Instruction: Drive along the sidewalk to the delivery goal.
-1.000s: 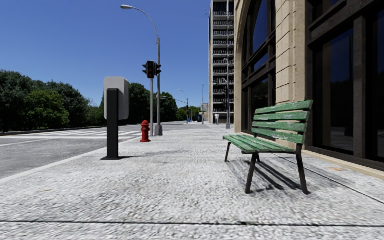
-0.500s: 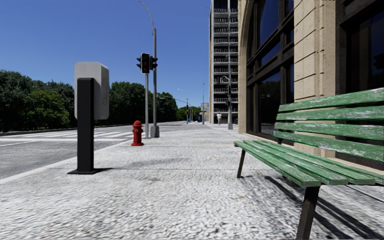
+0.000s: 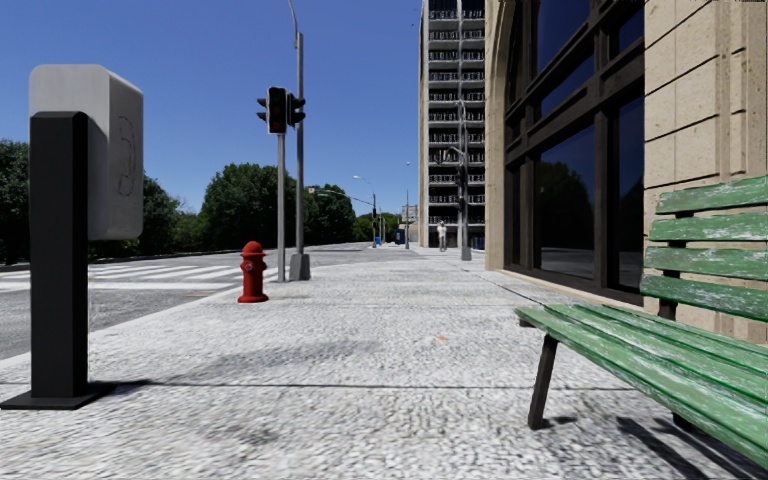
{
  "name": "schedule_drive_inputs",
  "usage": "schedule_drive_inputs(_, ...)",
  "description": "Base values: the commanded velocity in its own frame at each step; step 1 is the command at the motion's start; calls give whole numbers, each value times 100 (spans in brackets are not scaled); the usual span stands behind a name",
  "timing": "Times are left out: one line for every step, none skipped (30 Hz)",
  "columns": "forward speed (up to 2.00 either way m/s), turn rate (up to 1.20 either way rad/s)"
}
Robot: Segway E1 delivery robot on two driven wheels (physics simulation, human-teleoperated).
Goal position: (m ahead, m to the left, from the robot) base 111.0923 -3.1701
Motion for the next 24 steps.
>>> schedule_drive_inputs(200,0)
schedule_drive_inputs(200,0)
schedule_drive_inputs(200,0)
schedule_drive_inputs(200,0)
schedule_drive_inputs(200,0)
schedule_drive_inputs(200,0)
schedule_drive_inputs(200,0)
schedule_drive_inputs(200,0)
schedule_drive_inputs(200,0)
schedule_drive_inputs(200,0)
schedule_drive_inputs(200,0)
schedule_drive_inputs(200,0)
schedule_drive_inputs(200,0)
schedule_drive_inputs(200,0)
schedule_drive_inputs(200,0)
schedule_drive_inputs(200,0)
schedule_drive_inputs(200,0)
schedule_drive_inputs(200,0)
schedule_drive_inputs(200,0)
schedule_drive_inputs(200,0)
schedule_drive_inputs(200,0)
schedule_drive_inputs(200,0)
schedule_drive_inputs(200,0)
schedule_drive_inputs(200,0)
